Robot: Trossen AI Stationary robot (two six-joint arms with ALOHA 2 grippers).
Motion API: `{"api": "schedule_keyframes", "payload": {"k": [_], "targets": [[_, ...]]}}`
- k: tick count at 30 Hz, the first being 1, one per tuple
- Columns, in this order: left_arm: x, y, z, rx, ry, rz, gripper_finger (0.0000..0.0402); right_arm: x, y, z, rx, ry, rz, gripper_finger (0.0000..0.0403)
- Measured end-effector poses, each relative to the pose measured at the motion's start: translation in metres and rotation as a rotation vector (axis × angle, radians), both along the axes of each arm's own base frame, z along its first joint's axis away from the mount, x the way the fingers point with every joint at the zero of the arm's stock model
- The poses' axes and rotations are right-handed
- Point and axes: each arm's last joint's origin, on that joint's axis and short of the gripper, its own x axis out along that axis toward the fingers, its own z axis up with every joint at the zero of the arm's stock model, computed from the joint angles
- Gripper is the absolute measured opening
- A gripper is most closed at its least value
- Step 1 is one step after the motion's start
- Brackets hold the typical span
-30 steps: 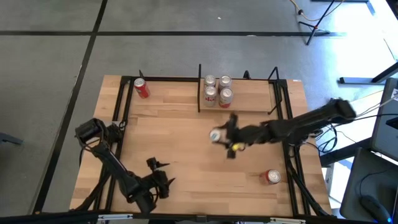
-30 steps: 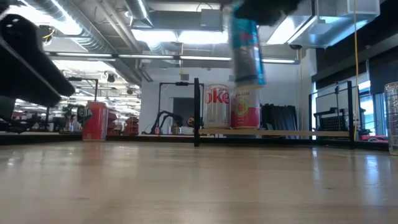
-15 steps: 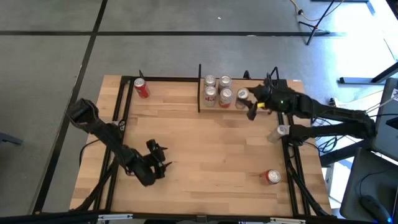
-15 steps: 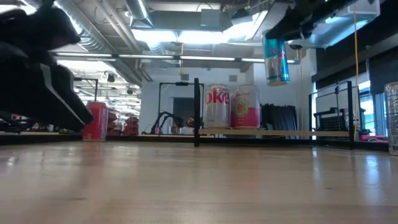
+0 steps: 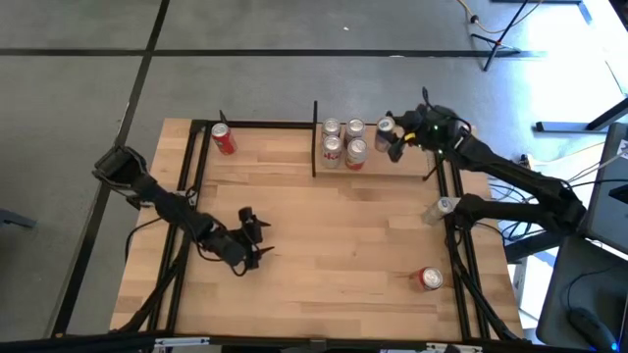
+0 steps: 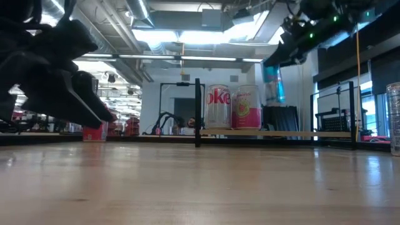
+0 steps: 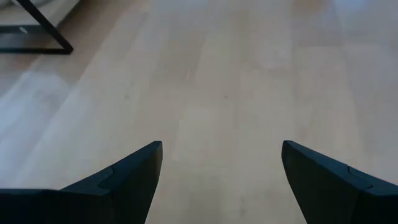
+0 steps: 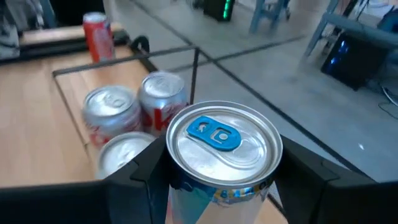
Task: Place canned beverage on shelf
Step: Put the bottom blue soda can on the shelf, then put the blue soda can on the shelf aligned with the other blue soda can
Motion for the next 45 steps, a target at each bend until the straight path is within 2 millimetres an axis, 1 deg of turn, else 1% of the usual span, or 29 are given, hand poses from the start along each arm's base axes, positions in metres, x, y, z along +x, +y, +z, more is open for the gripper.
{"api": "schedule_keyframes", "payload": {"k": [5, 8, 12, 15, 19, 25, 29, 35, 36, 38, 41, 43, 45], "targets": [[0.003, 0.007, 0.0, 0.047, 0.016, -0.004, 0.0315, -0.012, -0.012, -0.021, 0.016, -0.048, 0.028, 0.0206], [0.007, 0.013, 0.001, 0.068, 0.018, 0.008, 0.0315, -0.015, -0.016, -0.033, 0.012, -0.062, 0.016, 0.0206], [0.01, 0.02, 0.001, 0.069, 0.029, 0.019, 0.0315, -0.01, -0.022, -0.05, 0.011, -0.075, 0.01, 0.0207], [0.012, 0.025, 0.001, 0.085, 0.037, 0.03, 0.0315, -0.003, -0.029, -0.058, 0.023, -0.079, 0.008, 0.0206], [0.013, 0.028, 0.0, 0.074, 0.042, 0.032, 0.0315, 0.003, -0.034, -0.072, 0.073, -0.044, 0.005, 0.0207], [0.013, 0.027, 0.0, 0.066, 0.047, 0.022, 0.0315, 0.006, -0.038, -0.076, 0.078, -0.038, -0.005, 0.0208], [0.013, 0.027, 0.0, 0.066, 0.047, 0.021, 0.0315, 0.006, -0.038, -0.076, 0.08, -0.037, -0.004, 0.023], [0.013, 0.027, 0.0, 0.066, 0.046, 0.022, 0.0315, 0.004, -0.036, -0.077, 0.092, -0.024, -0.008, 0.0291], [0.013, 0.027, 0.0, 0.066, 0.046, 0.022, 0.0315, 0.003, -0.035, -0.074, 0.084, -0.032, -0.006, 0.03], [0.013, 0.027, 0.0, 0.066, 0.047, 0.021, 0.0315, 0.001, -0.032, -0.064, 0.068, -0.049, 0.0, 0.0314], [0.013, 0.027, 0.0, 0.056, 0.05, 0.012, 0.0315, -0.004, -0.027, -0.045, 0.087, -0.028, 0.002, 0.0329], [0.013, 0.027, 0.0, 0.054, 0.051, 0.011, 0.0315, -0.007, -0.023, -0.027, 0.11, -0.022, 0.0, 0.0334], [0.013, 0.027, 0.0, 0.051, 0.049, 0.011, 0.0315, -0.01, -0.014, -0.008, 0.15, 0.002, 0.01, 0.0335]]}}
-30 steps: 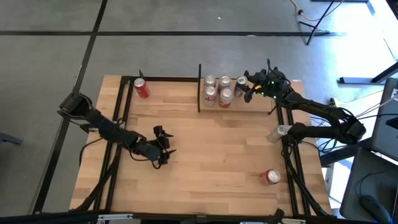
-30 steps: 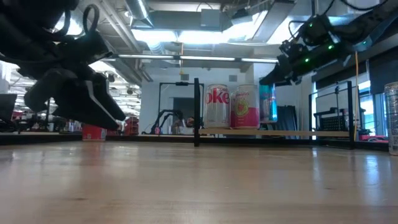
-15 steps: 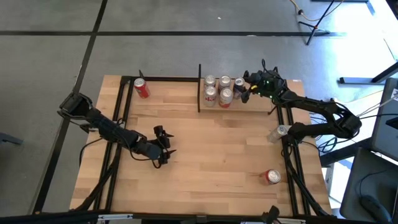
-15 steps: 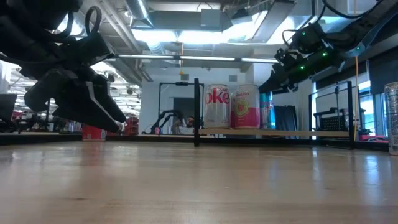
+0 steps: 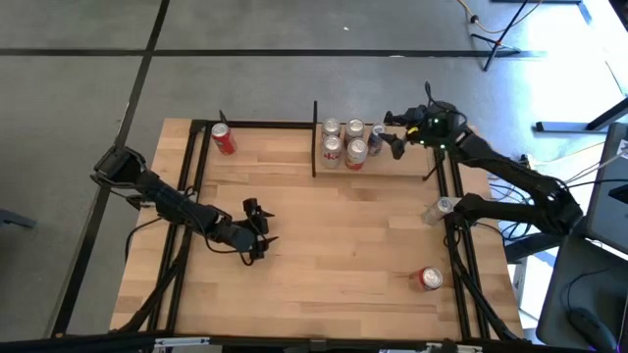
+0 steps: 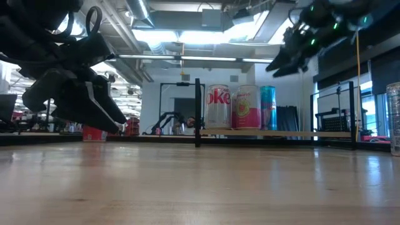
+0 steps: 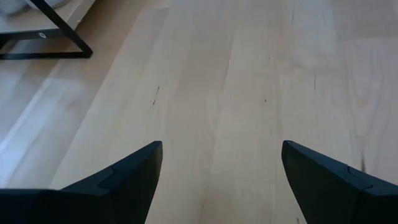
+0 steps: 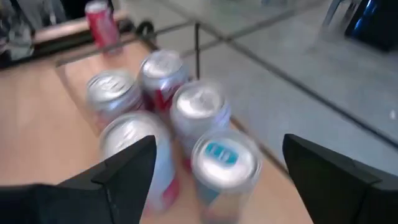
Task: Place canned beverage on shelf
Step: Put the blue soda can on the shelf aligned with the other blue soda can
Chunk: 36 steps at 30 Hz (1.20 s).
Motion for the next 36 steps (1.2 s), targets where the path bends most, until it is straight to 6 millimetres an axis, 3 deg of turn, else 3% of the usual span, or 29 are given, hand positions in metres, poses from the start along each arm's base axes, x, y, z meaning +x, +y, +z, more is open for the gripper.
{"api": "schedule_keyframes", "payload": {"k": [6, 12, 20, 36], "targets": [[0.0, 0.0, 0.0, -0.004, -0.005, 0.001, 0.0315, 0.004, 0.039, 0.033, 0.108, 0.204, 0.0, 0.0325], [0.004, -0.002, 0.004, -0.034, -0.057, 0.006, 0.0315, 0.002, 0.072, 0.045, 0.218, 0.353, -0.032, 0.0309], [0.004, -0.005, 0.005, -0.161, -0.093, 0.03, 0.0315, -0.023, 0.101, 0.033, 0.436, 0.603, -0.229, 0.0294], [-0.004, -0.029, 0.006, -0.259, -0.134, -0.008, 0.0315, -0.042, 0.129, 0.018, 0.597, 0.776, -0.434, 0.0294]]}}
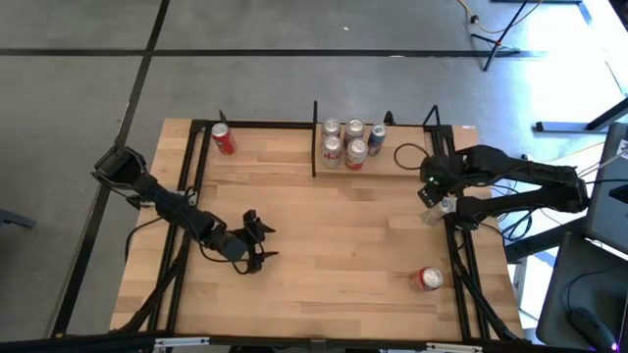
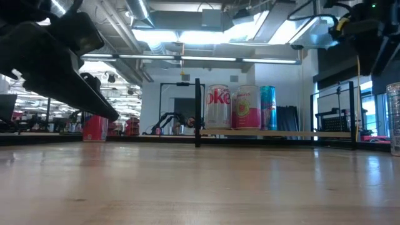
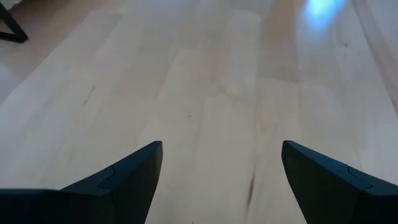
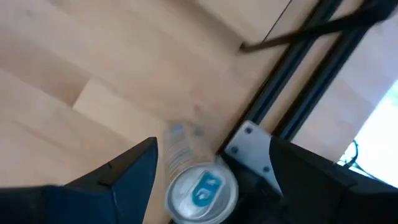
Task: Place canned beverage on shelf
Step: Put the blue soda can on the shelf aligned with the other blue soda can
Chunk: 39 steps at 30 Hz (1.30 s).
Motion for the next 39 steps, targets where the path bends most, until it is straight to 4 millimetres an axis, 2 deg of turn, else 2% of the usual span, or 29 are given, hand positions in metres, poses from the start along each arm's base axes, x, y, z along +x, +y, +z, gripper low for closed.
{"api": "schedule_keyframes", "payload": {"k": [7, 21, 27, 30, 36, 39], "targets": [[-0.003, -0.004, 0.001, 0.02, -0.017, 0.009, 0.0315, -0.005, 0.009, -0.021, 0.039, 0.059, 0.016, 0.0294], [-0.003, -0.004, 0.001, 0.021, -0.021, 0.013, 0.0315, -0.005, 0.012, -0.027, 0.118, 0.068, -0.006, 0.0294], [-0.003, -0.004, 0.001, 0.02, -0.021, 0.014, 0.0315, -0.008, 0.013, -0.044, 0.162, 0.128, -0.011, 0.0294], [-0.002, -0.005, 0.001, 0.019, -0.023, 0.013, 0.0315, -0.001, 0.013, -0.043, 0.182, 0.056, 0.0, 0.0293], [-0.002, -0.005, 0.001, 0.017, -0.026, 0.013, 0.0315, -0.001, 0.014, -0.045, 0.218, 0.092, -0.009, 0.0292], [-0.002, -0.005, 0.001, 0.017, -0.026, 0.013, 0.0315, 0.0, 0.014, -0.046, 0.228, 0.104, -0.01, 0.0276]]}}
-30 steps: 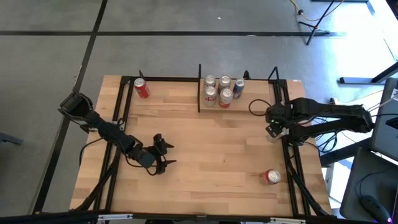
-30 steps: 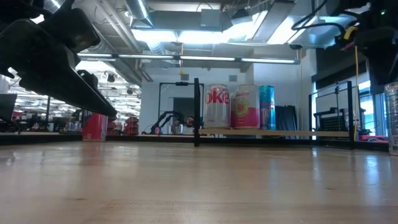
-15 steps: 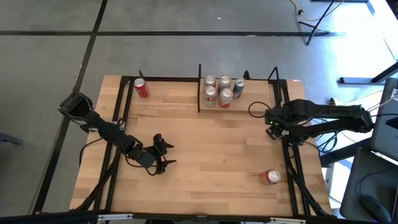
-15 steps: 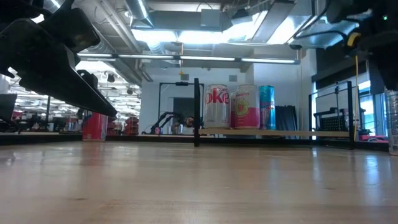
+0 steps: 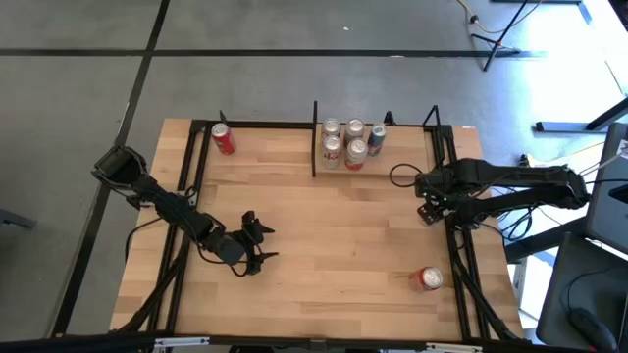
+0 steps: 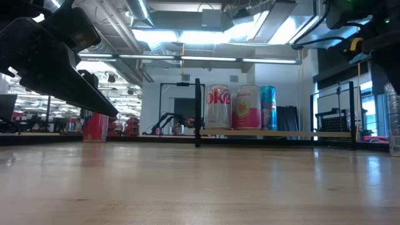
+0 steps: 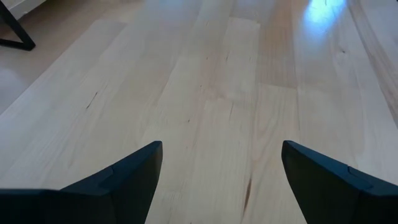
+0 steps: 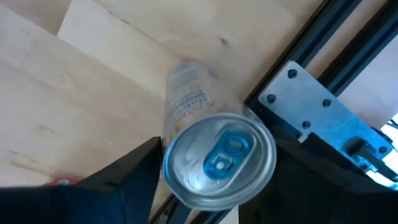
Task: Place canned beverage on shelf
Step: Put the blue soda can on the shelf aligned with the other blue soda can
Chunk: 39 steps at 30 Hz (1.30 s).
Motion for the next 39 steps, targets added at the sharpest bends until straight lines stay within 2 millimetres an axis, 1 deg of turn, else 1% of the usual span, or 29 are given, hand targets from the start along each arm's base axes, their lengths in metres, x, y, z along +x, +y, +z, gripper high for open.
{"api": "schedule_keyframes", "payload": {"k": [5, 11, 15, 18, 22, 27, 35, 39], "targets": [[0.0, 0.0, 0.0, 0.0, 0.0, 0.0, 0.0315, 0.003, 0.0, -0.001, 0.003, 0.01, 0.03, 0.0206], [0.0, 0.0, 0.0, -0.001, -0.002, 0.0, 0.0315, 0.007, -0.001, -0.001, 0.006, -0.021, 0.087, 0.0203], [0.0, 0.0, 0.0, -0.003, -0.005, 0.0, 0.0315, 0.015, -0.001, 0.007, 0.005, -0.1, 0.1, 0.0203], [0.0, 0.0, 0.0, -0.003, -0.005, 0.0, 0.0315, 0.023, -0.001, 0.014, 0.008, -0.206, 0.137, 0.0203], [0.0, 0.0, 0.001, 0.002, -0.006, -0.004, 0.0315, 0.043, -0.001, 0.02, 0.001, -0.351, 0.23, 0.0203], [0.0, 0.0, 0.001, 0.002, -0.006, -0.004, 0.0315, 0.074, 0.01, 0.023, -0.009, -0.424, 0.394, 0.0203], [0.0, 0.0, 0.001, 0.003, -0.006, -0.005, 0.0315, 0.13, 0.049, 0.042, -0.062, -0.449, 0.676, 0.0203], [0.0, 0.0, 0.001, 0.004, -0.005, -0.005, 0.0315, 0.162, 0.074, 0.045, -0.088, -0.435, 0.845, 0.0203]]}}
